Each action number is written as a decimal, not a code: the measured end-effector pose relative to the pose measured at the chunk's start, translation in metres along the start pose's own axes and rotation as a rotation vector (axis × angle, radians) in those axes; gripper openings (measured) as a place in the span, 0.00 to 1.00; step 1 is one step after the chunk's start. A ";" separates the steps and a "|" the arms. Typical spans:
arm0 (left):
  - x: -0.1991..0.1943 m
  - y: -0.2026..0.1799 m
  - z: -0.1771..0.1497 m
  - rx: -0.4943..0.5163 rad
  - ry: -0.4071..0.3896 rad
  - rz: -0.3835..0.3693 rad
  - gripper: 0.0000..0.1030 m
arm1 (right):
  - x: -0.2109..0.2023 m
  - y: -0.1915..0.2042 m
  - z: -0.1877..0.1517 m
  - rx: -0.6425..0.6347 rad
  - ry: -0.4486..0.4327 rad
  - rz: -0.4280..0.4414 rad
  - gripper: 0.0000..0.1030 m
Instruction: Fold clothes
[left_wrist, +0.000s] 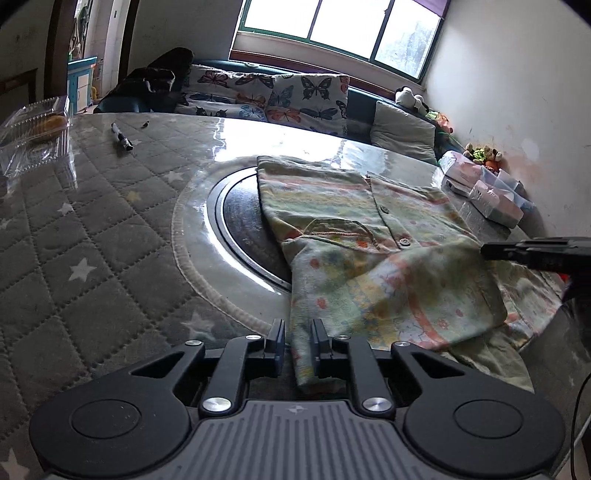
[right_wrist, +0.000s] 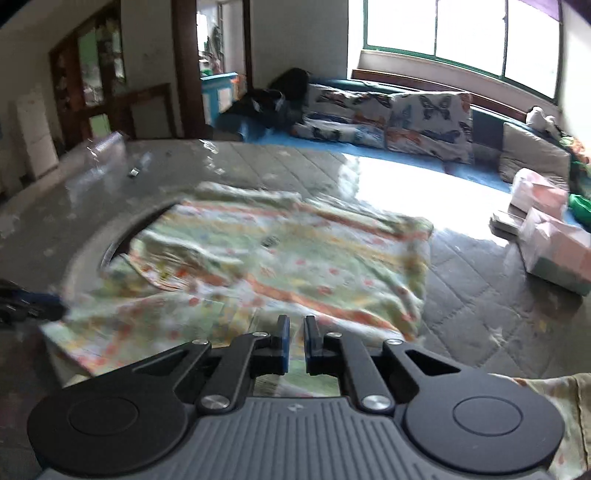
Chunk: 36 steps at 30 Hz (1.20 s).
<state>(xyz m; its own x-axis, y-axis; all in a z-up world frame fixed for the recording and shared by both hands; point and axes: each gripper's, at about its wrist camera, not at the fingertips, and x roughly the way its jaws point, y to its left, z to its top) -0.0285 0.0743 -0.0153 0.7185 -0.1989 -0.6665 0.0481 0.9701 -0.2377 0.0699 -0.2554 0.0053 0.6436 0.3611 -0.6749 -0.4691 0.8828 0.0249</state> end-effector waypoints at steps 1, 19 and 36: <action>-0.001 0.001 0.001 -0.001 0.003 0.001 0.16 | 0.004 -0.002 -0.003 0.002 0.007 -0.010 0.07; 0.067 -0.020 0.047 -0.009 0.025 -0.044 0.16 | -0.008 0.019 -0.036 -0.050 0.109 0.157 0.15; 0.044 -0.033 0.048 0.011 -0.019 -0.028 0.42 | -0.070 -0.099 -0.071 0.217 0.017 -0.182 0.21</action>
<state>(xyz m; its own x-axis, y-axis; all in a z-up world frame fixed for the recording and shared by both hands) 0.0351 0.0399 -0.0027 0.7295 -0.2236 -0.6464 0.0762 0.9657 -0.2481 0.0282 -0.3898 -0.0025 0.6944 0.1876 -0.6947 -0.2056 0.9769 0.0584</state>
